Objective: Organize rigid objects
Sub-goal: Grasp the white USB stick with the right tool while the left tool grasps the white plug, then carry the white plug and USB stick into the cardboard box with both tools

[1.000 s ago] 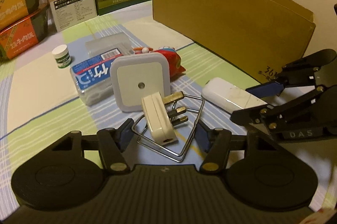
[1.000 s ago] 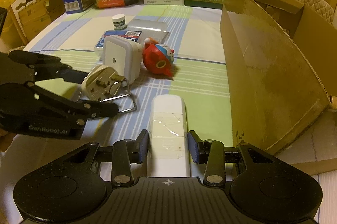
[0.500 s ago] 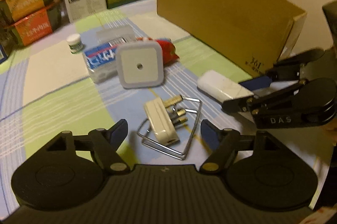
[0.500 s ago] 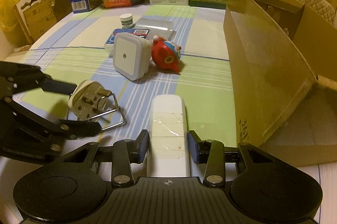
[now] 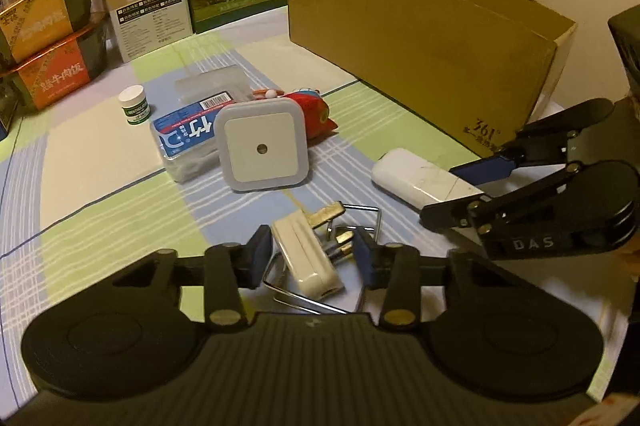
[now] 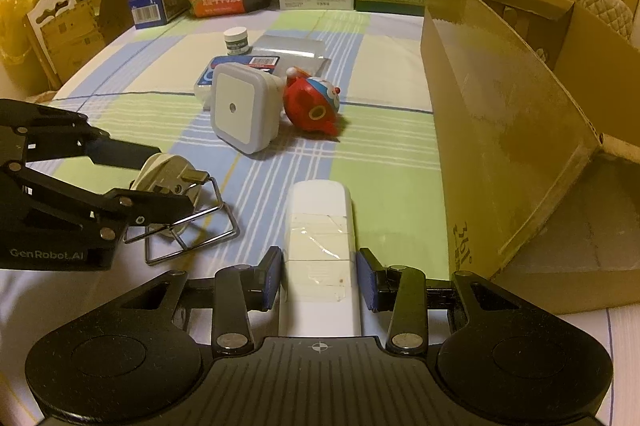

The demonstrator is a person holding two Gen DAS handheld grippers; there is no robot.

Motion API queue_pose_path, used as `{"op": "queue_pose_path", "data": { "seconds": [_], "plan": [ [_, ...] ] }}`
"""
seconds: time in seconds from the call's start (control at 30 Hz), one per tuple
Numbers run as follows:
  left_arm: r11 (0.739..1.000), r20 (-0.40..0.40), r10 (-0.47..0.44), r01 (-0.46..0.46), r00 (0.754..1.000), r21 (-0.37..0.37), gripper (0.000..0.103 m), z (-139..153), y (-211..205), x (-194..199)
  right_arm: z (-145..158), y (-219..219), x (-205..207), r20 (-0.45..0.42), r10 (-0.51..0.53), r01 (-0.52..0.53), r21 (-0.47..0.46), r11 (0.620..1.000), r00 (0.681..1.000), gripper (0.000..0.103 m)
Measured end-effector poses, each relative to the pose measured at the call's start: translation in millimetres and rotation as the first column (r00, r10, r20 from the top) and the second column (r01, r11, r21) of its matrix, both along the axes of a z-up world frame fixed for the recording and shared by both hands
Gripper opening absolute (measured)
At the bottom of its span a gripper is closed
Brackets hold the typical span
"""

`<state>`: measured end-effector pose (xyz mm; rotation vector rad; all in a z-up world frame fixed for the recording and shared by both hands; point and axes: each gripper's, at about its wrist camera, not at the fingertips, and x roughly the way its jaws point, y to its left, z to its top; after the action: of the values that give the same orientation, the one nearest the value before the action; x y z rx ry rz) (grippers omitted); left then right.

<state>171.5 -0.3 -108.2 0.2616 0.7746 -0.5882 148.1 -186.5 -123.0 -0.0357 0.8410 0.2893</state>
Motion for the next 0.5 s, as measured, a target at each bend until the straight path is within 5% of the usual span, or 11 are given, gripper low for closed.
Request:
{"op": "queue_pose_path", "data": {
  "seconds": [0.23,0.37,0.5],
  "plan": [
    [0.999,-0.007,0.043,-0.043,0.999,0.006,0.037,5.2,2.9,-3.7,-0.6,-0.6,0.0,0.000,-0.004,0.004,0.000,1.000,1.000,0.037],
    [0.975,0.050,-0.030,0.018,0.998,0.223,0.037,7.5,-18.9,-13.6,-0.4,-0.6,0.1,0.003,-0.006,0.006,-0.001,1.000,1.000,0.037],
    [0.987,0.056,0.003,-0.012,0.998,0.159,0.036,17.5,-15.3,-13.7,1.2,-0.9,-0.1,0.008,-0.006,0.006,0.006,1.000,1.000,0.037]
  ]
}}
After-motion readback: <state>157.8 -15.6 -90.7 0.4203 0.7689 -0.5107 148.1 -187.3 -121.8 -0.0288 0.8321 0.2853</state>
